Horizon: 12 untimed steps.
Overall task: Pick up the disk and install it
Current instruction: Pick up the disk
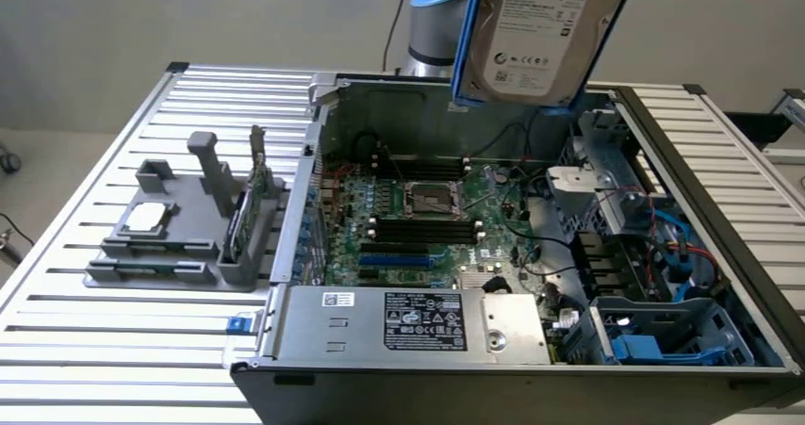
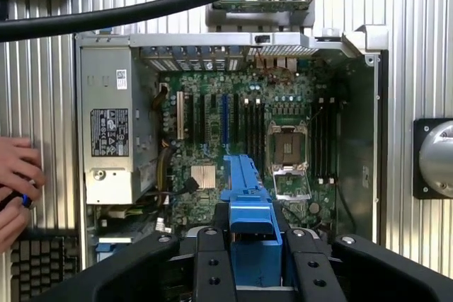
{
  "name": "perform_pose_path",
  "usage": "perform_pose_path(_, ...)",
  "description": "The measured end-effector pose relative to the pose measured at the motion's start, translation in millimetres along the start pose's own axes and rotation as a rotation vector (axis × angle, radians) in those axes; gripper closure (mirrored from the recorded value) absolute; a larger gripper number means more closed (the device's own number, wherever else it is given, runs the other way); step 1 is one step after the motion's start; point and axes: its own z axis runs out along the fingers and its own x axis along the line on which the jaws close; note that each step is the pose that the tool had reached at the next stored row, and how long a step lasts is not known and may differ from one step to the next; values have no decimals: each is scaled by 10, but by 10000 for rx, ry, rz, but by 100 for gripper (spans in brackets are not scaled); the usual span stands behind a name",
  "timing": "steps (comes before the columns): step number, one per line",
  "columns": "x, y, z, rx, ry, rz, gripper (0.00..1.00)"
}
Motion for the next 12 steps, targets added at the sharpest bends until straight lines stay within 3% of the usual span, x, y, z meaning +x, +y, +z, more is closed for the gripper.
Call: perform_pose_path(12,344,-203,-18,0,-2,0,67)
